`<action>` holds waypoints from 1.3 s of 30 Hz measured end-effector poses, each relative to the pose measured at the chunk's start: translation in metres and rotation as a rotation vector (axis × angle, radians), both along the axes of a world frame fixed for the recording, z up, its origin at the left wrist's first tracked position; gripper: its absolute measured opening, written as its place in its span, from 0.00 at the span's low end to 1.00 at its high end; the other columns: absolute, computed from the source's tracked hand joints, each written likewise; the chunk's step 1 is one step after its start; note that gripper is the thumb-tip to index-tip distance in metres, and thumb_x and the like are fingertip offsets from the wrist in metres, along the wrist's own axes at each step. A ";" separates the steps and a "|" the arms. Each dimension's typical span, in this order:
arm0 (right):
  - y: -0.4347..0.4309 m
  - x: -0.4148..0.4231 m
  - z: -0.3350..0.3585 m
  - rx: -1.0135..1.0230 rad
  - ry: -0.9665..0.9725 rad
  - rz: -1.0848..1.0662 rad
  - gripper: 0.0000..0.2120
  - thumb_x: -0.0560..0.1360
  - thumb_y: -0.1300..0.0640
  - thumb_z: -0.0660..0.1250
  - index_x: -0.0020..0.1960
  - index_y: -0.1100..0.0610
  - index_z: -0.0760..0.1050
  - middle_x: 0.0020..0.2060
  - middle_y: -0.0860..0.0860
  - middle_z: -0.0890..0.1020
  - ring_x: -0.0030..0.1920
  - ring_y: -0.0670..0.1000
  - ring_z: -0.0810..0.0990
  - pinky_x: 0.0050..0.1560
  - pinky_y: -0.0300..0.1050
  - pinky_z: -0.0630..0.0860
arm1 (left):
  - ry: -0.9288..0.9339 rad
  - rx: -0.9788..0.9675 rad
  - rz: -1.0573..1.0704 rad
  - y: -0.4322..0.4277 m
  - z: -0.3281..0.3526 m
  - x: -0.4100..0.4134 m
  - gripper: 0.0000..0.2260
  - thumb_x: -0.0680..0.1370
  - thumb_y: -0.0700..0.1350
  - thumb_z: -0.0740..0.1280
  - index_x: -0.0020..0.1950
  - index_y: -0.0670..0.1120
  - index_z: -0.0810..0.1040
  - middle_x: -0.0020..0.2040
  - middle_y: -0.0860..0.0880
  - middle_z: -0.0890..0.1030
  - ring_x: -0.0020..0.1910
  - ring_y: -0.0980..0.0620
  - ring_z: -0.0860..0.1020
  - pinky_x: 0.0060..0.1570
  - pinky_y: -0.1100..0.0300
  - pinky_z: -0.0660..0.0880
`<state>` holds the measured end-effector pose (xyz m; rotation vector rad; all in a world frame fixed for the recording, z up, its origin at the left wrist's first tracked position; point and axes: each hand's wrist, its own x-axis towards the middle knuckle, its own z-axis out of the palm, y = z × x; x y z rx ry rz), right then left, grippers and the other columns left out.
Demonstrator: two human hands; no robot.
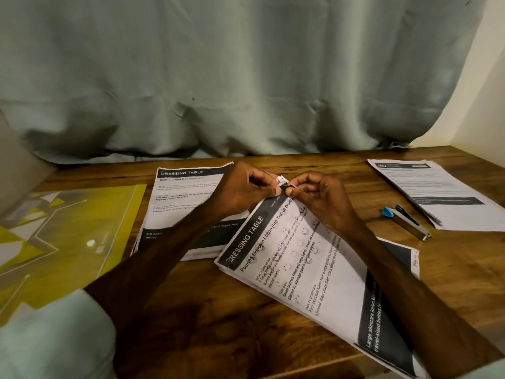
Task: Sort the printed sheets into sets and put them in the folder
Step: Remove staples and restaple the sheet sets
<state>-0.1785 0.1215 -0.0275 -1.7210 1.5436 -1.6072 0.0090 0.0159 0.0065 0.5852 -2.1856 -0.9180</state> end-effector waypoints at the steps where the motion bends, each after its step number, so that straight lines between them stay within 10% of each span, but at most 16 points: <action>1: 0.000 0.000 0.000 -0.003 -0.003 0.002 0.08 0.75 0.65 0.74 0.53 0.65 0.81 0.43 0.55 0.87 0.43 0.57 0.87 0.47 0.53 0.85 | 0.019 -0.011 0.027 0.002 -0.001 -0.001 0.06 0.72 0.38 0.79 0.48 0.42 0.88 0.50 0.48 0.87 0.50 0.60 0.84 0.53 0.65 0.79; 22: 0.001 0.001 0.002 -0.002 -0.045 0.003 0.06 0.76 0.63 0.74 0.52 0.62 0.81 0.42 0.56 0.87 0.42 0.58 0.87 0.47 0.56 0.84 | 0.076 -0.041 0.109 0.006 0.000 -0.003 0.07 0.69 0.35 0.80 0.46 0.40 0.87 0.52 0.49 0.86 0.50 0.57 0.83 0.53 0.69 0.77; 39: 0.004 -0.001 0.005 -0.057 0.018 0.047 0.14 0.72 0.69 0.76 0.56 0.63 0.78 0.47 0.55 0.87 0.46 0.56 0.87 0.45 0.53 0.85 | 0.038 -0.635 0.046 0.010 -0.006 0.002 0.07 0.73 0.42 0.77 0.51 0.47 0.88 0.52 0.53 0.82 0.49 0.53 0.79 0.46 0.53 0.79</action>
